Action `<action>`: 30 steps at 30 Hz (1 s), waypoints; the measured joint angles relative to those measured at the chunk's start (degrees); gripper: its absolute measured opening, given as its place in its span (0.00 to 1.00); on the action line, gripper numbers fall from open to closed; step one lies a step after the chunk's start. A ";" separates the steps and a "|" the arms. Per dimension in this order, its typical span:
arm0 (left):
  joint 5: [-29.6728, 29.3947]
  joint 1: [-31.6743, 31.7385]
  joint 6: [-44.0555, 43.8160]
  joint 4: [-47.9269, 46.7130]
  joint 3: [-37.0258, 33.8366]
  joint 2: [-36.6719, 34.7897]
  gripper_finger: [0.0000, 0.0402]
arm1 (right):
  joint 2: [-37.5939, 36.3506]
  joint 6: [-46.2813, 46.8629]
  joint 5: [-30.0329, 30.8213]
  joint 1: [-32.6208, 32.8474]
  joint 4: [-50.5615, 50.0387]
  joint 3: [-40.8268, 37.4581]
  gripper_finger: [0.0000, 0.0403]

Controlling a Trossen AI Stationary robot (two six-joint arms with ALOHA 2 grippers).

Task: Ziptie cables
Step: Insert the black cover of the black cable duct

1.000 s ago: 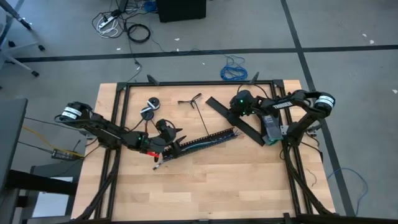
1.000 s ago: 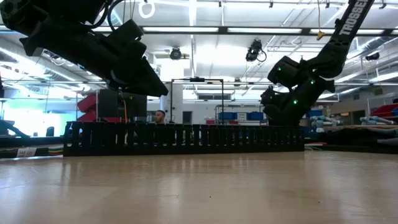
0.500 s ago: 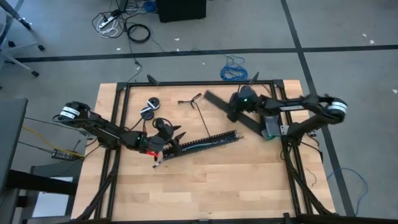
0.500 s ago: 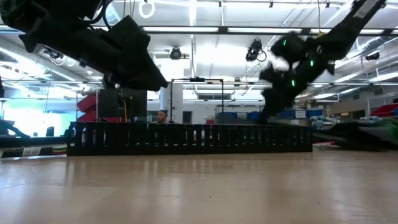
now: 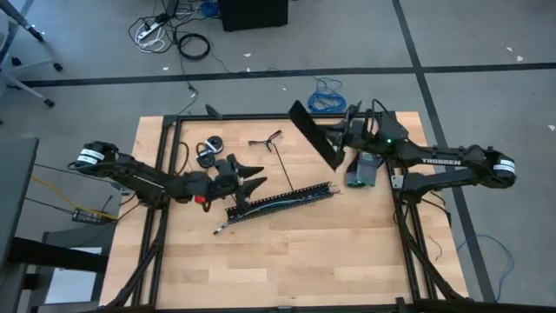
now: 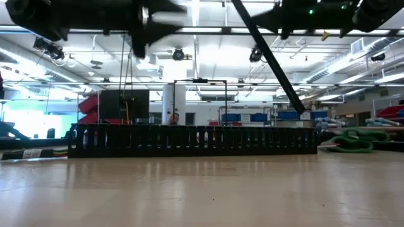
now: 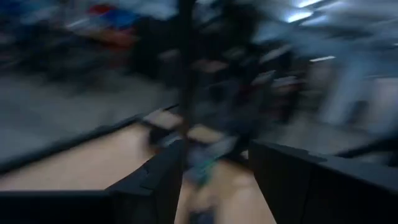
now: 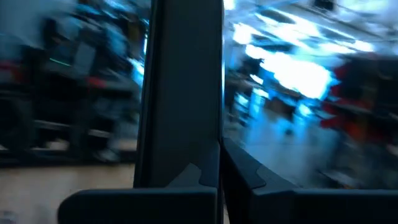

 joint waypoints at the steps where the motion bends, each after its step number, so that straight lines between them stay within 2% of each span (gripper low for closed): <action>1: 3.72 0.64 2.03 2.83 0.00 0.00 0.44 | 0.02 0.60 -1.20 0.70 0.69 0.00 0.00; 3: 8.34 1.54 6.67 7.72 0.00 0.04 0.44 | 0.21 0.50 -1.66 2.21 0.91 0.00 0.00; 6: 9.55 2.75 11.94 12.04 0.82 0.02 0.44 | 1.79 -0.09 2.99 4.34 1.13 0.00 0.00; 9: 9.65 4.24 12.98 10.37 3.39 0.07 0.44 | 5.55 -3.78 8.40 6.12 2.74 0.00 0.00; 15: 5.74 6.99 8.95 1.32 9.60 -0.82 0.44 | 13.60 -16.58 11.08 9.80 6.56 0.00 0.00; 17: 3.23 7.50 7.68 -6.05 11.12 -3.73 0.44 | 14.51 -20.75 13.30 10.88 7.14 0.00 0.00; 21: 0.44 7.89 6.92 -26.97 15.50 -10.21 0.44 | 14.27 -28.02 14.88 11.90 5.23 0.09 0.00; 25: 2.00 7.56 4.88 -41.31 20.90 -14.31 0.44 | 13.90 -32.47 12.16 11.89 3.44 0.07 0.00; 30: 2.38 8.68 1.51 -66.36 31.66 -14.69 0.44 | 13.88 -33.30 7.89 11.88 3.02 0.07 0.00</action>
